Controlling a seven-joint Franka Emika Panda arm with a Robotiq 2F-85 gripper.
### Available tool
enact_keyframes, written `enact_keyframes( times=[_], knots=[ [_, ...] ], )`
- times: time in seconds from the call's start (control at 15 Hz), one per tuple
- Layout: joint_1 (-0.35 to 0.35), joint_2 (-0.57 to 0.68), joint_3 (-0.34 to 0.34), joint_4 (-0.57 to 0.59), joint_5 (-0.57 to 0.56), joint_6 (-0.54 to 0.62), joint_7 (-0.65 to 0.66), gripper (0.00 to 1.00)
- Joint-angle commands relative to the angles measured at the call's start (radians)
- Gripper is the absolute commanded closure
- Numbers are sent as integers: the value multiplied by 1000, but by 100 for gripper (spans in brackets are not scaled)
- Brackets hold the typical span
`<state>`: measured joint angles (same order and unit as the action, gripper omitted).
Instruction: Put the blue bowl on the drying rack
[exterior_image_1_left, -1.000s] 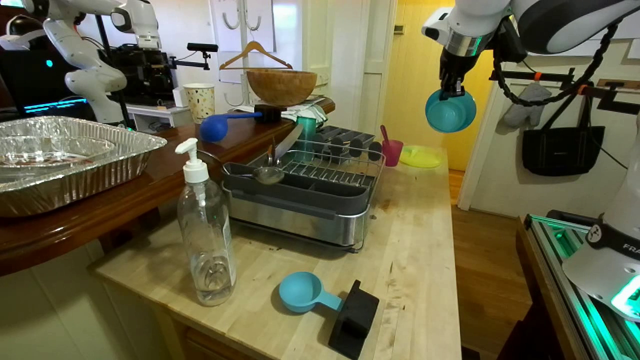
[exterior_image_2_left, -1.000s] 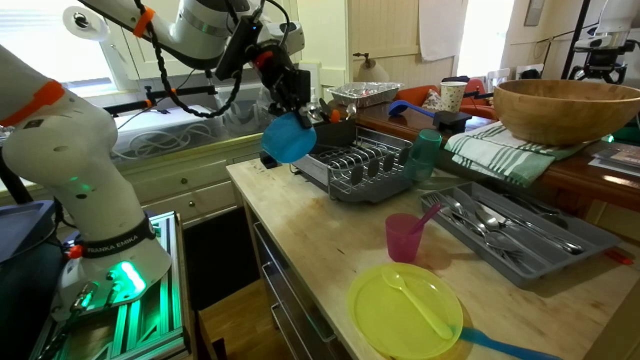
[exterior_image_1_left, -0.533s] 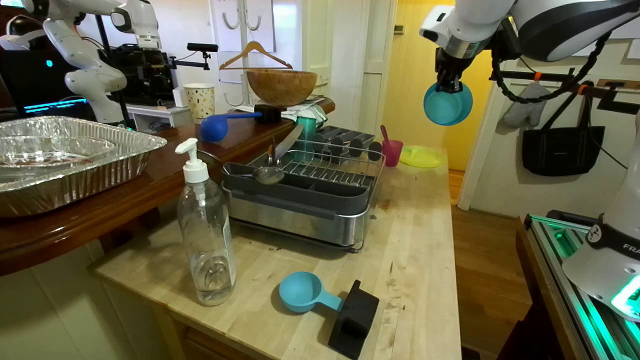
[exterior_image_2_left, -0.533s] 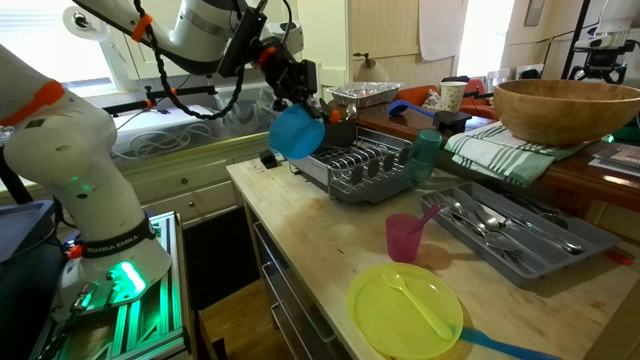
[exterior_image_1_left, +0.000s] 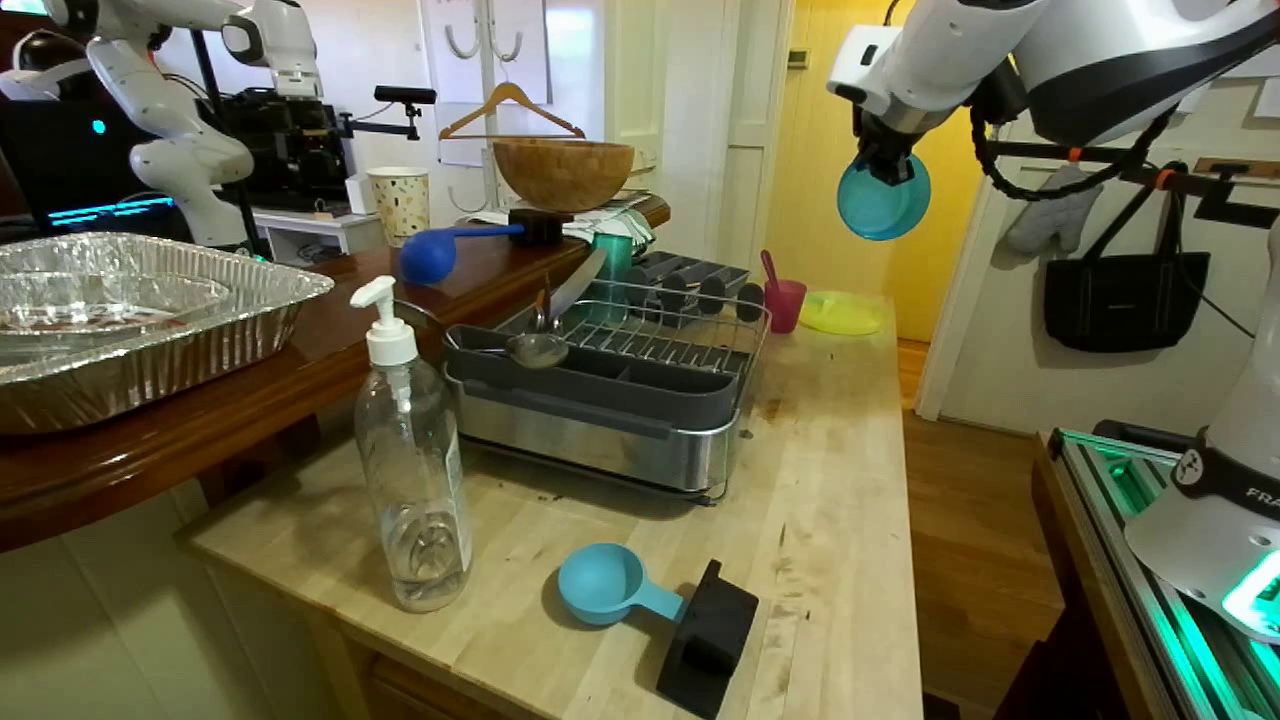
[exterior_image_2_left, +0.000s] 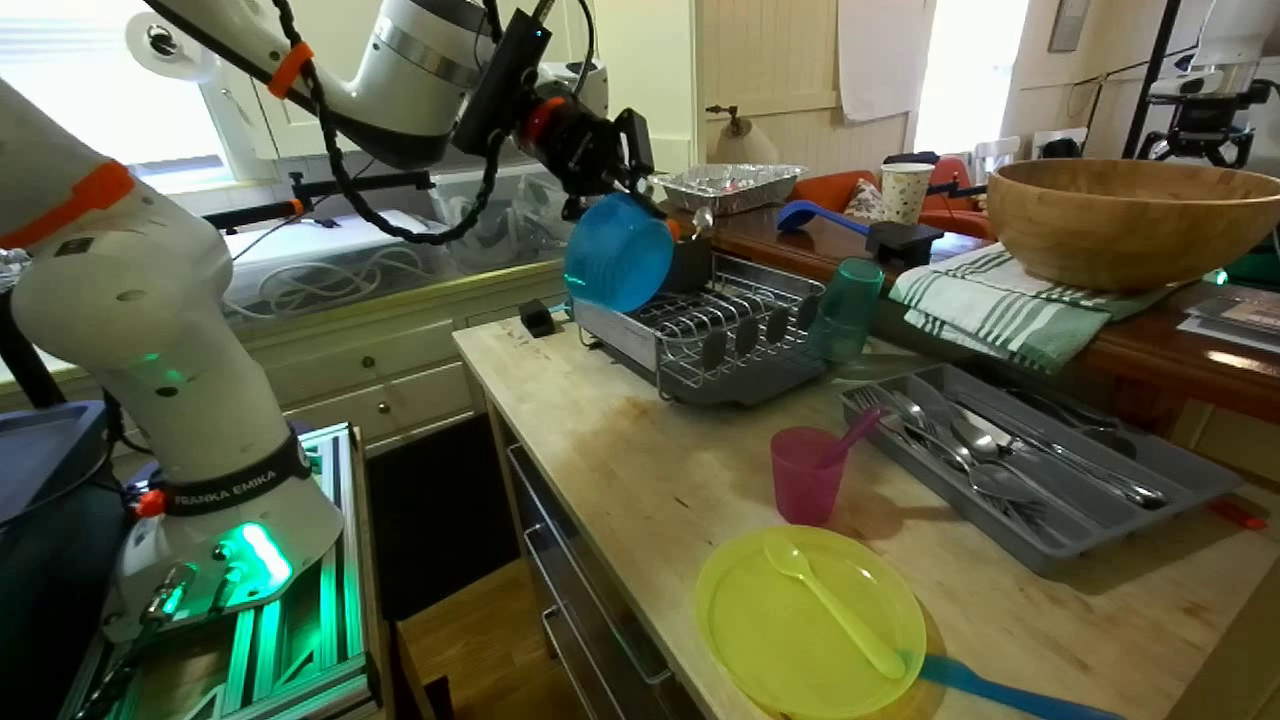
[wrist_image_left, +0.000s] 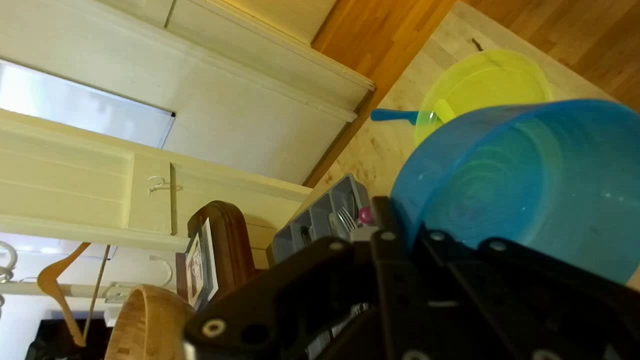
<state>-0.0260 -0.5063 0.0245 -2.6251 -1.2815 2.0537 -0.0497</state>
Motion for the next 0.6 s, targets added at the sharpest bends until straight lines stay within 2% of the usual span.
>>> enact_keyframes(
  times=[0.0,0.53],
  knots=[
    [25,49,-3,-4,-103,-21,27,99],
    [48,138,10,3,-265,-91,43,99]
  ],
)
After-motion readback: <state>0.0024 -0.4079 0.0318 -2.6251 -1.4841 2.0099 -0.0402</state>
